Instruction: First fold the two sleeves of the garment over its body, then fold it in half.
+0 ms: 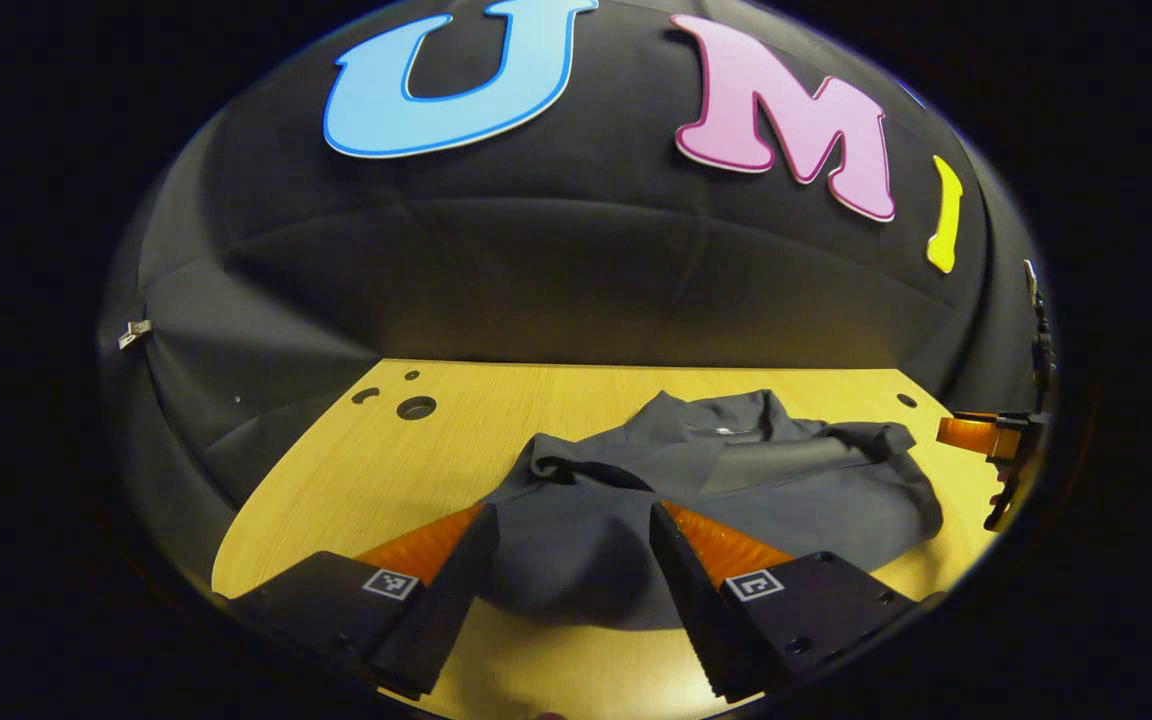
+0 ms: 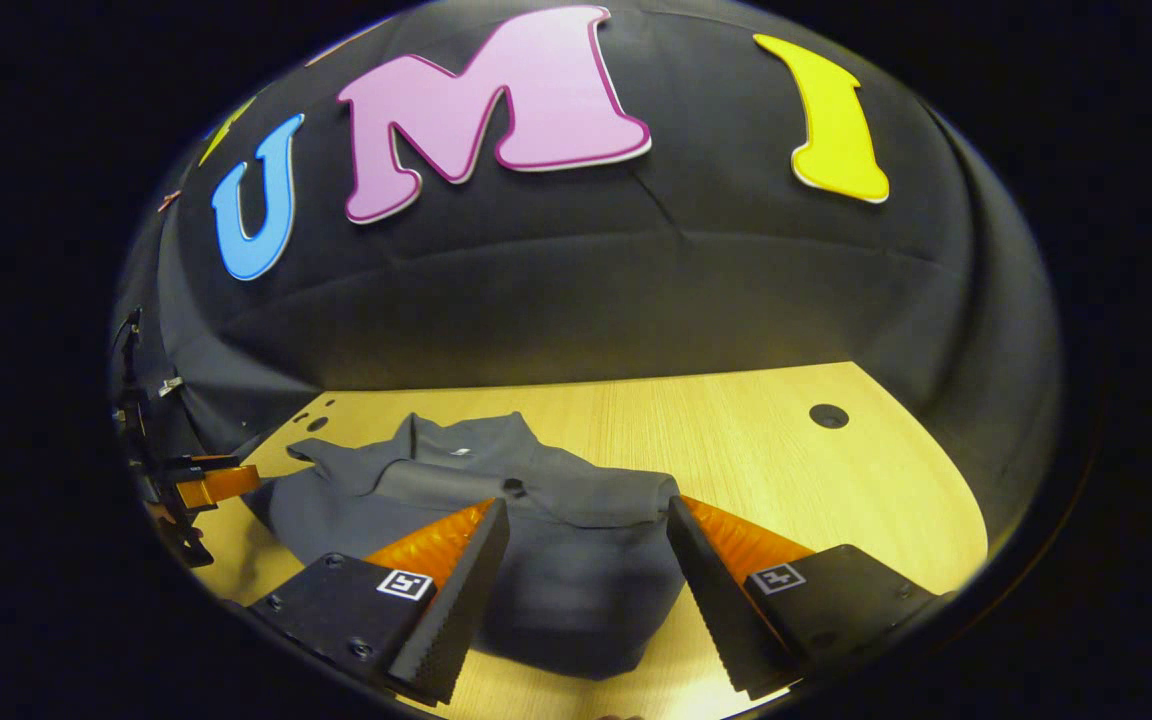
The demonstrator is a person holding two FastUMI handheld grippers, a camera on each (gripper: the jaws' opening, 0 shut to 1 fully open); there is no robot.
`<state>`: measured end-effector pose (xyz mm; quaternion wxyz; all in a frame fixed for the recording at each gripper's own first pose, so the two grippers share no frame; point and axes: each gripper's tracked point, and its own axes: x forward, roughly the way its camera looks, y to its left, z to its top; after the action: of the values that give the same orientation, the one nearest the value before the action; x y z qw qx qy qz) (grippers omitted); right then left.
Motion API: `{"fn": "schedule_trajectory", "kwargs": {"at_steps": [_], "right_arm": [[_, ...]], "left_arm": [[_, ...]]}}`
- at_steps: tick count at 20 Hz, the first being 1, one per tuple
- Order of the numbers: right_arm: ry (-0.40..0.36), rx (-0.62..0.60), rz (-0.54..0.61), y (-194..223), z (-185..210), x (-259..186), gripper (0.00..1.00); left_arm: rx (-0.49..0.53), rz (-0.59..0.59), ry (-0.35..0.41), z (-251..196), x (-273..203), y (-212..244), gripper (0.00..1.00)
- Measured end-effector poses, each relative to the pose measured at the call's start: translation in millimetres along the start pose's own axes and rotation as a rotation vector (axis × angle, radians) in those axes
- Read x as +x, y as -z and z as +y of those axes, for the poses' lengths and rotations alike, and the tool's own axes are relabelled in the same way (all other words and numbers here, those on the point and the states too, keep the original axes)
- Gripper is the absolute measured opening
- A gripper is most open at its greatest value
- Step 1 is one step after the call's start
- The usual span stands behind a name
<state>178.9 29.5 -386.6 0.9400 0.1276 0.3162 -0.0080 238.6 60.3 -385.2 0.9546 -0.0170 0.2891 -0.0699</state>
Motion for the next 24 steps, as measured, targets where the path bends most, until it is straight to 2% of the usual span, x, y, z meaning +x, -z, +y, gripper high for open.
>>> {"fn": "schedule_trajectory", "kwargs": {"at_steps": [7,13,17,24], "right_arm": [[-0.027,0.006,-0.064,-33.8,19.0,-77.8,0.99],[-0.054,-0.049,-0.098,-40.3,25.2,-136.9,0.98],[-0.054,-0.037,-0.117,-42.6,26.0,-166.0,0.99],[-0.051,-0.010,-0.149,-43.3,31.4,-202.9,0.98]], "left_arm": [[0.062,-0.052,0.042,-22.0,-71.6,-26.1,0.95],[0.086,-0.113,0.105,-50.8,-130.2,-43.5,0.95],[0.051,-0.136,0.145,-61.9,-163.8,-48.0,0.95],[0.038,-0.119,0.154,-56.6,-202.1,-29.8,0.95]]}}
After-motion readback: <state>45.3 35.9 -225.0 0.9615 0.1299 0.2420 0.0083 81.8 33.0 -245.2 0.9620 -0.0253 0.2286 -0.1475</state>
